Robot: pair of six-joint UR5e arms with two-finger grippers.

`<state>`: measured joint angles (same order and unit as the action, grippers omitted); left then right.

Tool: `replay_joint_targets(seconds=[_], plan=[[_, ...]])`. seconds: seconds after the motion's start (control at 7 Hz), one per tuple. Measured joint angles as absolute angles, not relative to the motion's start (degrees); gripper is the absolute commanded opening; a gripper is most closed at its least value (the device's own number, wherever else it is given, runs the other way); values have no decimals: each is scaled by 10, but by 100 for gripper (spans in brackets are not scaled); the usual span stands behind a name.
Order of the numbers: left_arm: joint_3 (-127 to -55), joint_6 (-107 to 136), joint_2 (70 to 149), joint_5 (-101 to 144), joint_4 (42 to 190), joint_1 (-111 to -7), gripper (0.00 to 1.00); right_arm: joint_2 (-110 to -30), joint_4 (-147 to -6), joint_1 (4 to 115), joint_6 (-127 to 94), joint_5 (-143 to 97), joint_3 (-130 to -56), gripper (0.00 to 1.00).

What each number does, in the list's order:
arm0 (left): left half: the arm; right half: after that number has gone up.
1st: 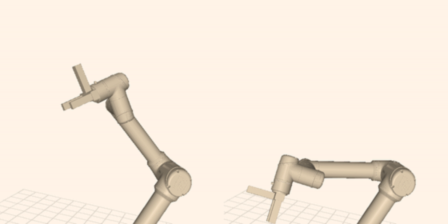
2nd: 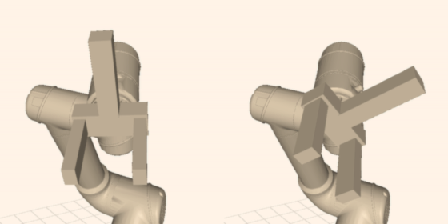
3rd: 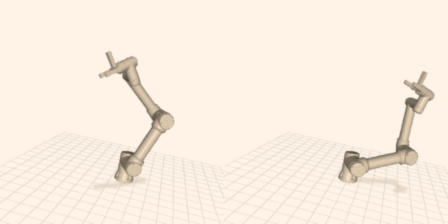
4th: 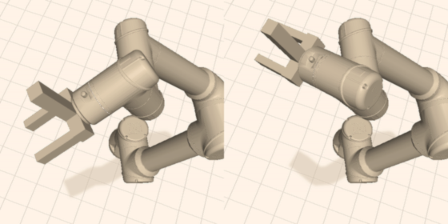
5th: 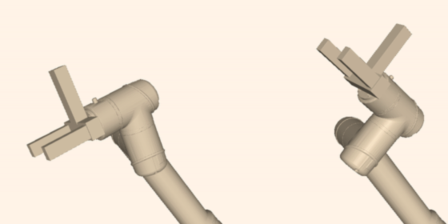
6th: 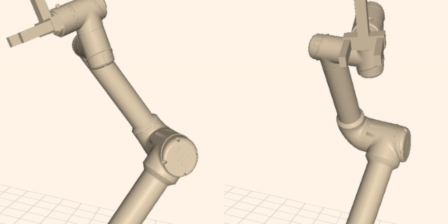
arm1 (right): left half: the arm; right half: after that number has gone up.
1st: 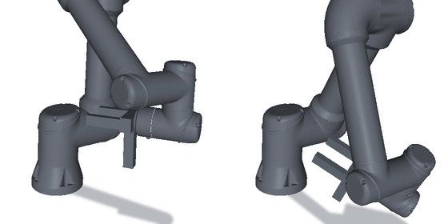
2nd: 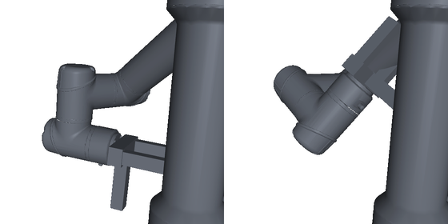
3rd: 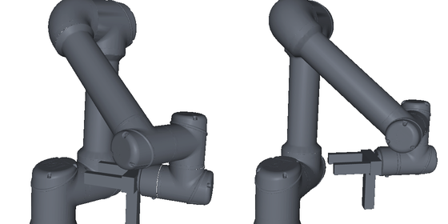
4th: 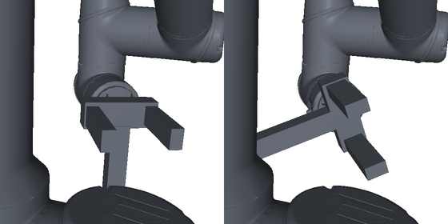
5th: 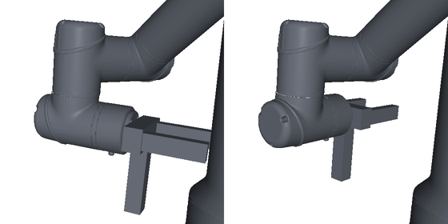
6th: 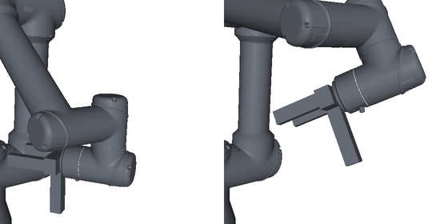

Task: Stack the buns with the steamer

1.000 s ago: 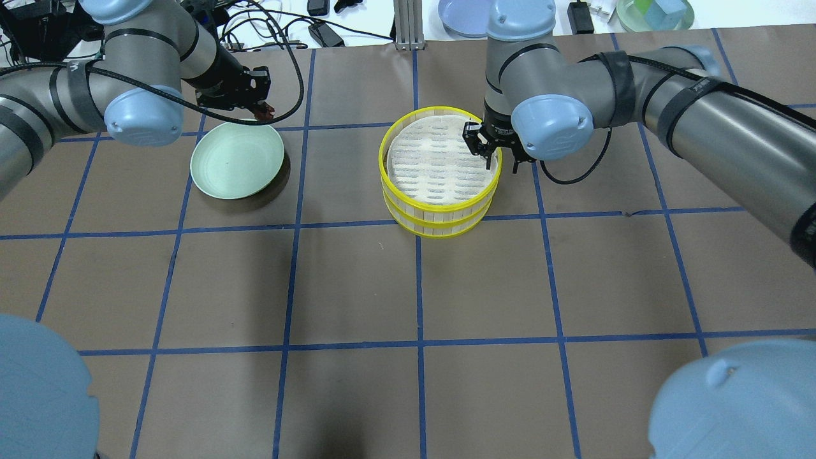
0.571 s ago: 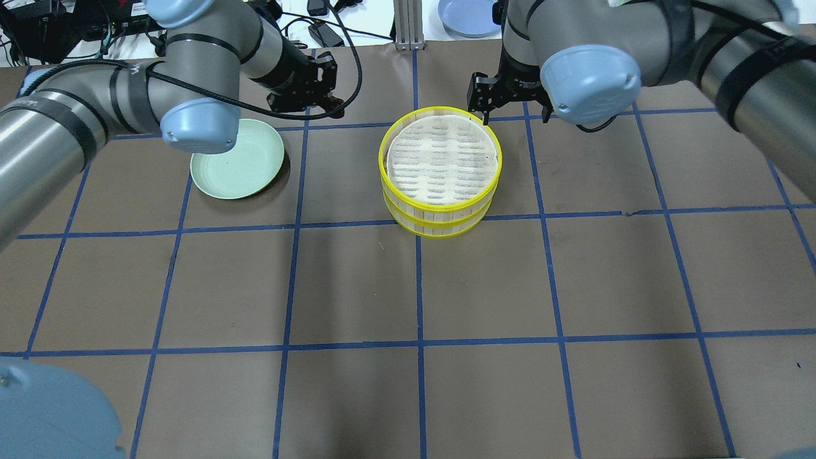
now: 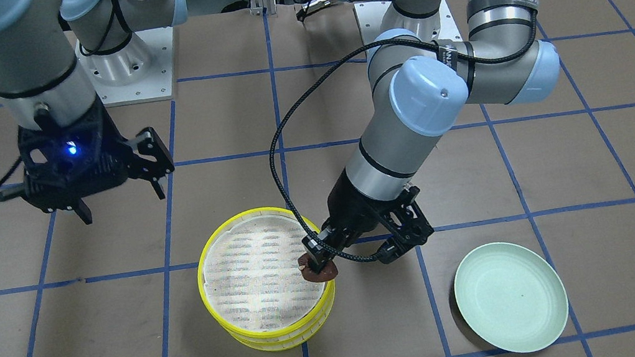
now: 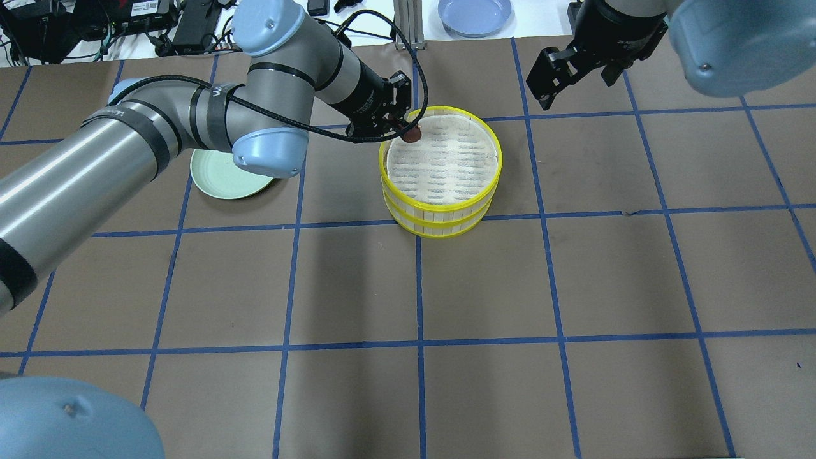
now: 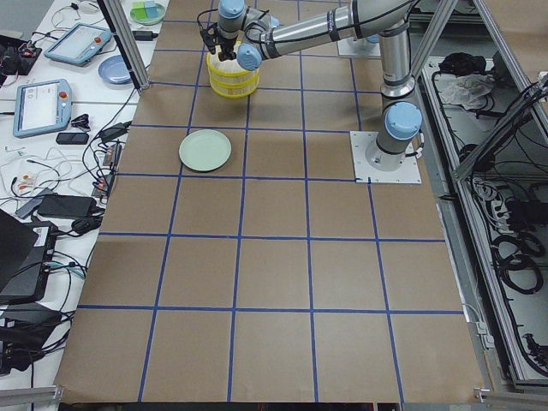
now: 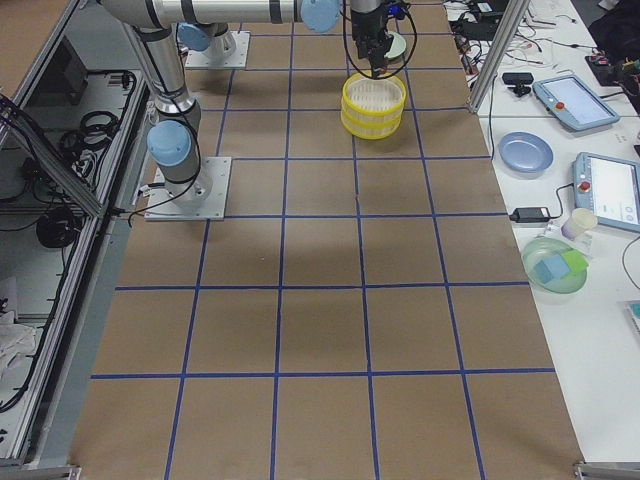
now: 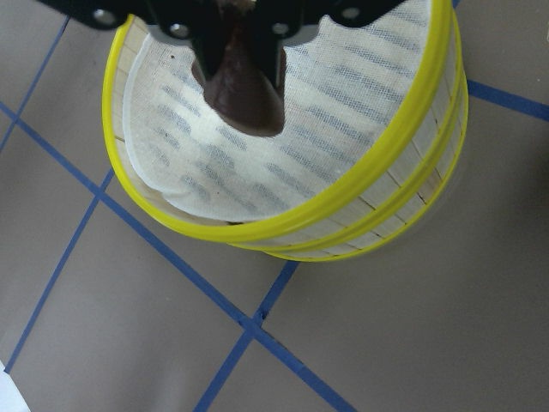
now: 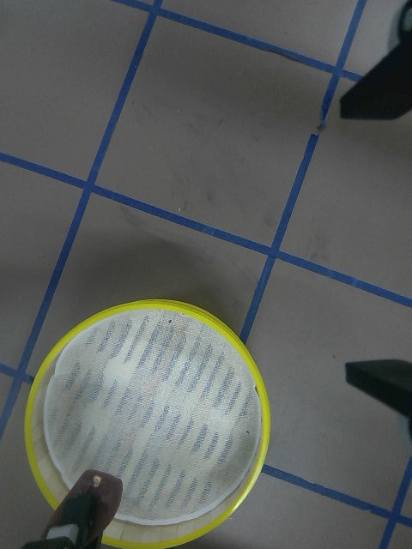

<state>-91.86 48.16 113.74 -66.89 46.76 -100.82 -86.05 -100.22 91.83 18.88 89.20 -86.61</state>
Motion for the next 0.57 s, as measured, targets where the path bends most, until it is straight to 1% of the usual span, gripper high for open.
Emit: replay_joint_targets(seconds=[0.57], plan=[[-907,444,1133,-670,486,-1009,100,-865,-998,916,198,890,-872,100]])
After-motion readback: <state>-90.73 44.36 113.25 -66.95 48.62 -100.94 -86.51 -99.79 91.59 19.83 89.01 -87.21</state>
